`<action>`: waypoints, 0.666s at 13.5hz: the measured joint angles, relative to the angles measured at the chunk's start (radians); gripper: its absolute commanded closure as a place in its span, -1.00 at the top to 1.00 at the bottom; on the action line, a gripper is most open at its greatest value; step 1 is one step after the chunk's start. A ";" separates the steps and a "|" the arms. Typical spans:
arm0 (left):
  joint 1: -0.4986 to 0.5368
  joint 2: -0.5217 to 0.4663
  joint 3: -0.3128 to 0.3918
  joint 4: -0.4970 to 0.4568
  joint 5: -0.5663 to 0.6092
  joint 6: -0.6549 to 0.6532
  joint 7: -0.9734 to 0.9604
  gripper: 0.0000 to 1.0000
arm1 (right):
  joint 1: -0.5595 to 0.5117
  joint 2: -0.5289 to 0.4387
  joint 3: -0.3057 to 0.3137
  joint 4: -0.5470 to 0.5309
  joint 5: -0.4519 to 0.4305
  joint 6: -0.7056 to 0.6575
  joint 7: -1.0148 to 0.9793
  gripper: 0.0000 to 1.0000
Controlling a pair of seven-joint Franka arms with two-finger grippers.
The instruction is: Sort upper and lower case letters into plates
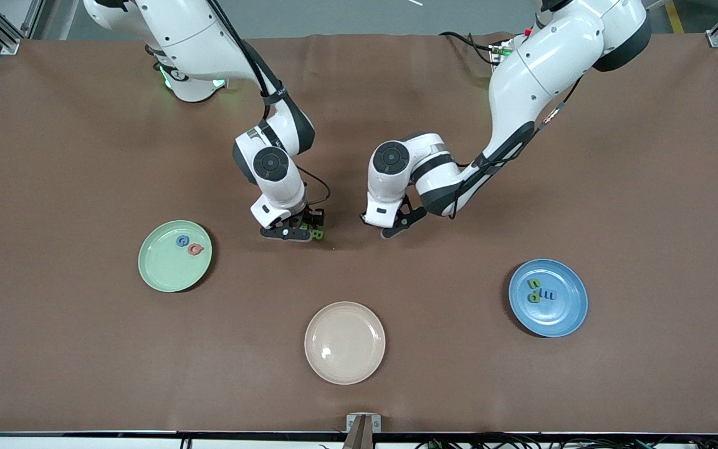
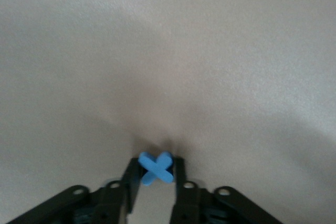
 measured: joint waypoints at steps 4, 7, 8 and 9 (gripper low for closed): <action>0.009 0.000 0.026 0.067 0.000 -0.041 0.001 -0.96 | -0.001 -0.011 -0.005 0.002 -0.001 0.000 0.000 -0.97; 0.055 -0.011 0.032 0.181 0.001 -0.158 0.083 -0.95 | -0.022 -0.009 -0.012 0.003 -0.001 -0.001 0.000 -0.99; 0.090 -0.020 0.033 0.194 0.001 -0.171 0.139 -0.96 | -0.034 -0.009 -0.014 0.003 -0.002 0.000 -0.004 -0.99; 0.129 -0.028 0.033 0.198 0.001 -0.176 0.192 -0.96 | -0.050 -0.009 -0.016 0.004 -0.002 0.001 -0.019 -0.99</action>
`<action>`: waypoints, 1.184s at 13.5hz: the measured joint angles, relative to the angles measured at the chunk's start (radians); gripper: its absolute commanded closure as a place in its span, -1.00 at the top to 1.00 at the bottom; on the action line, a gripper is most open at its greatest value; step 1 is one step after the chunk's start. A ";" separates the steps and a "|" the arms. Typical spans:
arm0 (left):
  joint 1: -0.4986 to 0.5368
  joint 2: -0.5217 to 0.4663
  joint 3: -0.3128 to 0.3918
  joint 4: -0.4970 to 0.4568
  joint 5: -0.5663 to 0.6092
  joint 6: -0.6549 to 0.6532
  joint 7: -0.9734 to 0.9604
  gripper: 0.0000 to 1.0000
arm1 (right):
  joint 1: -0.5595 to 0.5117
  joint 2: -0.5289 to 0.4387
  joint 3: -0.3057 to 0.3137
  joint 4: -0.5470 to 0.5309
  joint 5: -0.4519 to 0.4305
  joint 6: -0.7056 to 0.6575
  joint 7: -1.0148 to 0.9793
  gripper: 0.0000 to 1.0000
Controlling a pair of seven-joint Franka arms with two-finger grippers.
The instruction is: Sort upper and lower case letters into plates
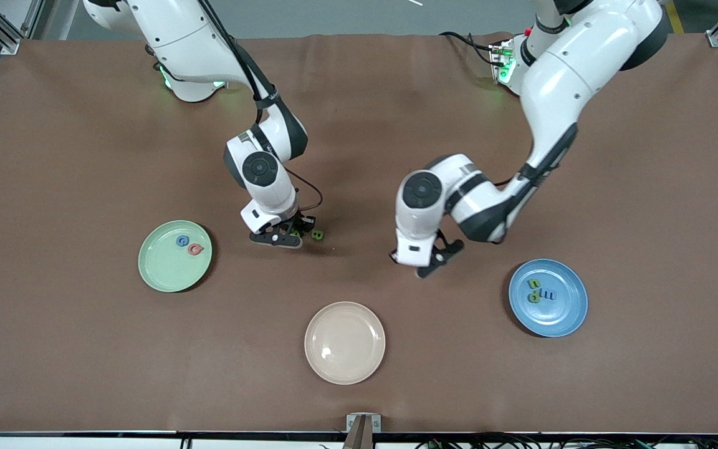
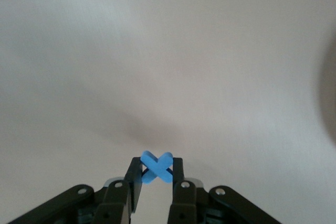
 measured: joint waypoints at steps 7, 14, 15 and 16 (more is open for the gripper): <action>0.260 -0.040 -0.022 0.004 0.000 -0.088 0.425 -0.96 | -0.301 -0.133 -0.014 0.029 0.000 -0.260 -0.411 -0.99; 0.424 -0.013 -0.008 0.013 0.000 -0.092 0.759 -0.87 | -0.618 -0.173 -0.015 0.010 0.000 -0.315 -0.769 -0.99; 0.424 -0.006 -0.002 0.015 0.000 -0.084 0.771 -0.79 | -0.618 -0.171 -0.013 0.002 0.000 -0.302 -0.769 -0.99; 0.423 0.000 0.005 0.017 0.000 -0.071 0.782 -0.64 | -0.618 -0.167 -0.009 -0.009 0.000 -0.279 -0.769 -0.99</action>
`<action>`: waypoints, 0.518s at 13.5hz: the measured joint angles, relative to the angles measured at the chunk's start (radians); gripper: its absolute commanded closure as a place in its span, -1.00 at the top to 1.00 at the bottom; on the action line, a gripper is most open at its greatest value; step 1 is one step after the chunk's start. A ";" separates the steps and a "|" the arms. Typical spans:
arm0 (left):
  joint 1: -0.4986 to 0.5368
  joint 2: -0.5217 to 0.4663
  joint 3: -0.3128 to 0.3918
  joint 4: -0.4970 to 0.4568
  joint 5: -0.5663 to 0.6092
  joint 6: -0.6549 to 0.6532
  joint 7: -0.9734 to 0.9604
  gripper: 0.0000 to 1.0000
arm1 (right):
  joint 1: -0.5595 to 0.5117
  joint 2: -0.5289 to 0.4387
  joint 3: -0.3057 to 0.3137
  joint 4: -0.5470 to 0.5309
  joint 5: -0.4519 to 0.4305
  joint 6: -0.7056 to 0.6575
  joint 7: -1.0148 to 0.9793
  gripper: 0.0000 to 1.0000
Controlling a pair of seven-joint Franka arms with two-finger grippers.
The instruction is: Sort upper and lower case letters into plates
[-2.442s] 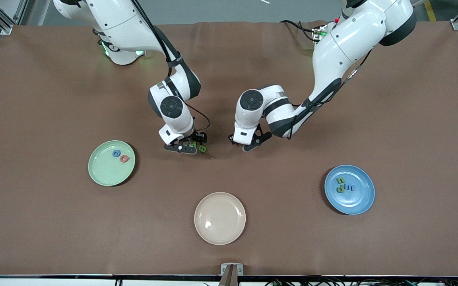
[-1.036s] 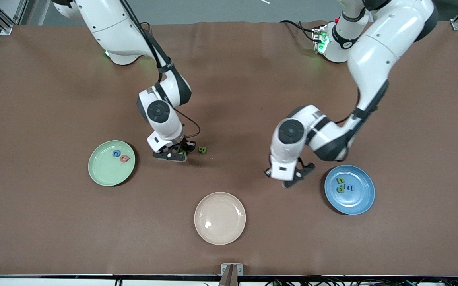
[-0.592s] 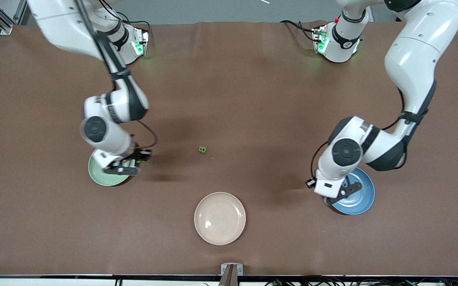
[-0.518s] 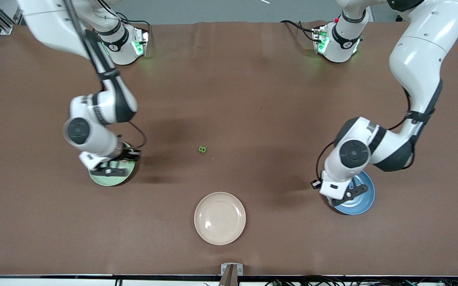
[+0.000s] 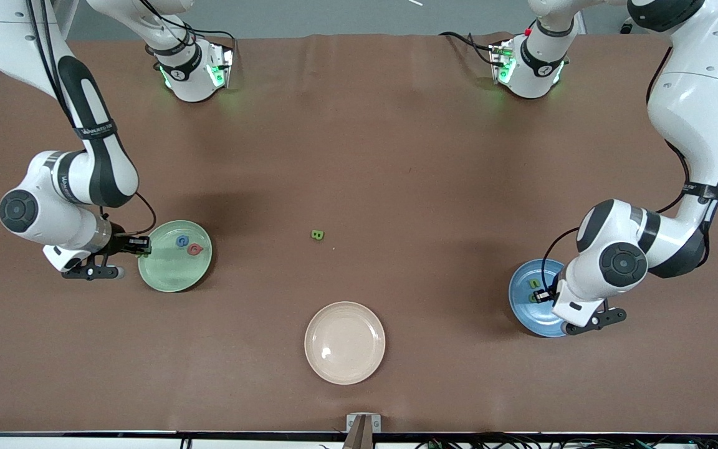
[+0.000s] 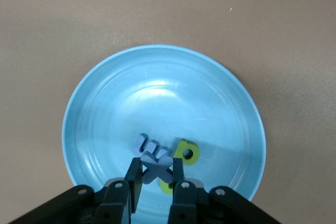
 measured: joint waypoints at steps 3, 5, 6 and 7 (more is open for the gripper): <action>-0.003 0.011 0.047 0.001 0.000 0.071 0.034 0.03 | 0.001 0.029 0.006 -0.040 0.000 0.074 0.000 -0.99; -0.002 0.015 0.062 0.010 0.000 0.092 0.047 0.99 | 0.001 0.048 0.006 -0.045 0.000 0.085 0.000 -0.99; -0.002 0.015 0.062 0.021 0.000 0.093 0.047 1.00 | 0.001 0.054 0.007 -0.046 0.000 0.087 0.000 -0.99; -0.002 0.014 0.061 0.033 0.000 0.093 0.048 1.00 | 0.001 0.060 0.008 -0.047 0.000 0.093 0.000 -0.99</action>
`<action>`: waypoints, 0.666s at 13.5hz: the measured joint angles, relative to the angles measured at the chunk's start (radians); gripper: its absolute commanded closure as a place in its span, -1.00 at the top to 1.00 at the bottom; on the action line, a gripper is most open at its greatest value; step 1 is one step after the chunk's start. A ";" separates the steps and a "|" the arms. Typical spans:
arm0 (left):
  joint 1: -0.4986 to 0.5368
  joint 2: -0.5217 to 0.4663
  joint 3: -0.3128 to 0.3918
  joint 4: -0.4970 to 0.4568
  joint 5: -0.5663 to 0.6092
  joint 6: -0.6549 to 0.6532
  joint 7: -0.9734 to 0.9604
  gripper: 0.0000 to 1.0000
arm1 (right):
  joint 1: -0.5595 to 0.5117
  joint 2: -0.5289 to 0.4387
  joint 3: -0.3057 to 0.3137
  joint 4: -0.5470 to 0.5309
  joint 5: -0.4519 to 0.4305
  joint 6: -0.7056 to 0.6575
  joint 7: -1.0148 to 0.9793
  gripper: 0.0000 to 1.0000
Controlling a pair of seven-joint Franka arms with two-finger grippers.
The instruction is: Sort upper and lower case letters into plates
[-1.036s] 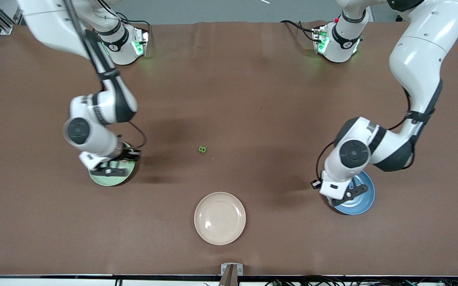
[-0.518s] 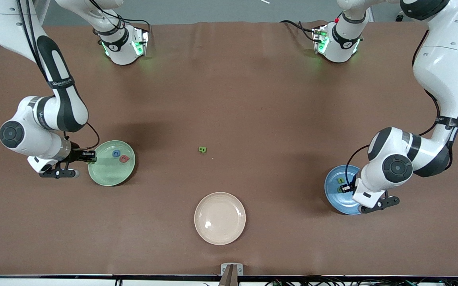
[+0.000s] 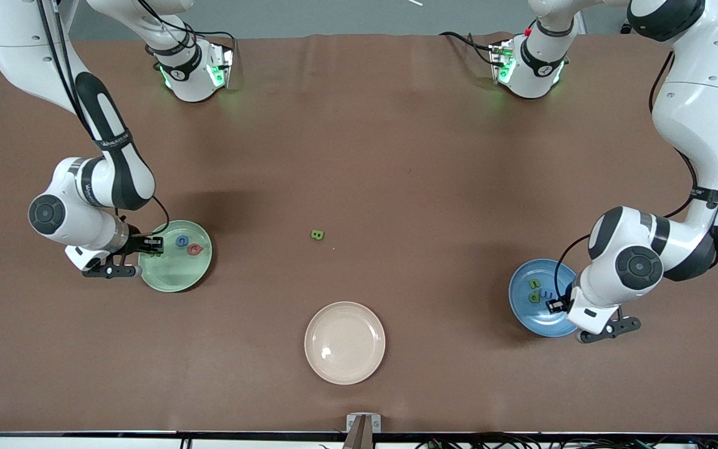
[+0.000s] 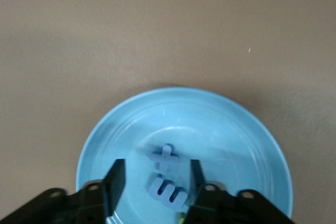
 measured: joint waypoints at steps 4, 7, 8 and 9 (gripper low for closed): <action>0.002 -0.045 -0.005 0.020 0.000 -0.038 0.002 1.00 | 0.002 0.018 0.004 -0.010 0.000 0.028 0.000 -0.70; 0.053 -0.115 -0.061 0.033 -0.004 -0.102 0.040 1.00 | 0.004 0.022 0.006 -0.012 0.000 0.029 0.000 1.00; 0.070 -0.142 -0.081 0.037 -0.004 -0.141 0.051 1.00 | 0.004 0.022 0.007 -0.012 0.000 0.029 0.000 1.00; 0.078 -0.170 -0.090 0.043 -0.005 -0.169 0.071 1.00 | 0.005 0.022 0.008 -0.012 0.000 0.029 0.000 1.00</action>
